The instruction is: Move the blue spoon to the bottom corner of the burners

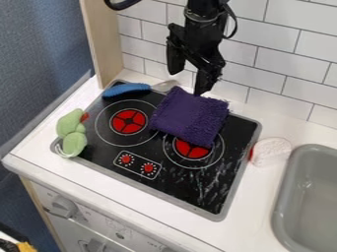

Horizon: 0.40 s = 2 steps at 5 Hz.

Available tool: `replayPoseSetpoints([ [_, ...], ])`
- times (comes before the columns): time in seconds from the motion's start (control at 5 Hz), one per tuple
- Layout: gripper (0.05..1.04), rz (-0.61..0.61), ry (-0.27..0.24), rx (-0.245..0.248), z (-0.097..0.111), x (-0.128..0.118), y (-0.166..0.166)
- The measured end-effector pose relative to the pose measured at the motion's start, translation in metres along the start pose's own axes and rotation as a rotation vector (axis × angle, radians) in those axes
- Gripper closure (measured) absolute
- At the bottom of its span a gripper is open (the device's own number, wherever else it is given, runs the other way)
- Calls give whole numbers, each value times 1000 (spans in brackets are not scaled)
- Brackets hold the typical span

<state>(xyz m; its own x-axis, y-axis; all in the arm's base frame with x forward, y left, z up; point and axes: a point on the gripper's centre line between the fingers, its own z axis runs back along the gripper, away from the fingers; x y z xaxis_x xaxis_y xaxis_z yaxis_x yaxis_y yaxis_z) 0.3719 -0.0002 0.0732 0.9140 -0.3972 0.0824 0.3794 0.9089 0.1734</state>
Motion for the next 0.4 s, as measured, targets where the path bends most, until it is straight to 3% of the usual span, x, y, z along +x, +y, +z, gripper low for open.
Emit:
replayPoseSetpoints([
  [0.2, 85, -18, 34, -13, -13, -4, -3],
  [0.4, 85, -120, 72, -22, -25, -25, 7],
])
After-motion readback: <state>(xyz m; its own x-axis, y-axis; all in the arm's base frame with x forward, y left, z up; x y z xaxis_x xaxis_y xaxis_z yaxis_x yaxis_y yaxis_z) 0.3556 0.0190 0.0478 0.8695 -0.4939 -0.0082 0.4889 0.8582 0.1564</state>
